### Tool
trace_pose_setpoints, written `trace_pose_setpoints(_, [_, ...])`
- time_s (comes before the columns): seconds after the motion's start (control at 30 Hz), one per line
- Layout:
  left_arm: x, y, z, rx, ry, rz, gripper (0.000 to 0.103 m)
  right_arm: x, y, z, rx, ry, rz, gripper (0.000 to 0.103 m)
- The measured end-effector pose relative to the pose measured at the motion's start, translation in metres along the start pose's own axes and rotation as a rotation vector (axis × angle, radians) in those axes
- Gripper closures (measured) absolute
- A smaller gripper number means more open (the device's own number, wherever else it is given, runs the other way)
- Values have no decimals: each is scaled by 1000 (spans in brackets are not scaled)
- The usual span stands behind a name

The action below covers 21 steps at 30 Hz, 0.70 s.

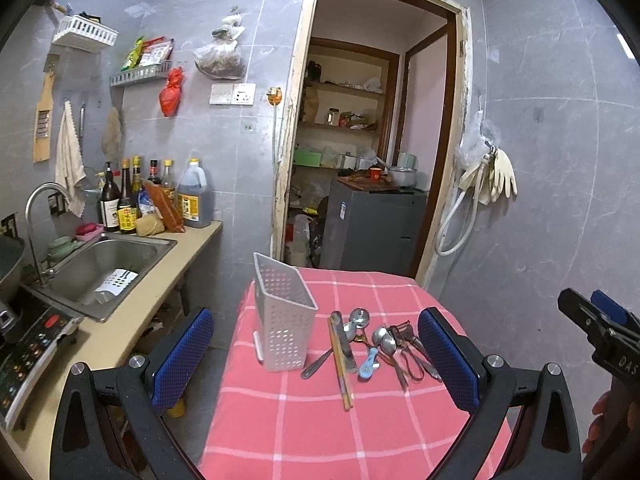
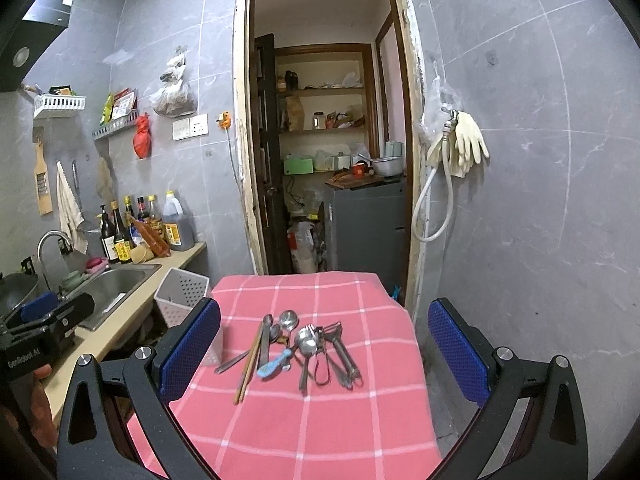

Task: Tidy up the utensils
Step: 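Move the right tool to the utensil pile and close on the metal tongs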

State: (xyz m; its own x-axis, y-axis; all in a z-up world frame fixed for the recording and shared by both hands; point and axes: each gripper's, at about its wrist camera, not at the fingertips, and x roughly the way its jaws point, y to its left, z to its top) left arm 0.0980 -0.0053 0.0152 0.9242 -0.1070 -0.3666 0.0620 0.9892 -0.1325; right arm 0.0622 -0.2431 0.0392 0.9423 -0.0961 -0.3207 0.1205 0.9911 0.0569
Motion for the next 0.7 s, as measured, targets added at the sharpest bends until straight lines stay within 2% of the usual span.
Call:
trace_pose_setpoints(0.27, [65, -33, 7, 10, 4, -14, 0, 84, -34, 16, -30, 28, 75, 1])
trace_pose_setpoints(0.47, [122, -60, 6, 25, 43, -26, 0, 150, -58, 23, -72, 58, 153, 1])
trace_pose_setpoints(0.7, [180, -80, -3, 43, 118, -33, 11, 219, -71, 20, -102, 125, 237, 1])
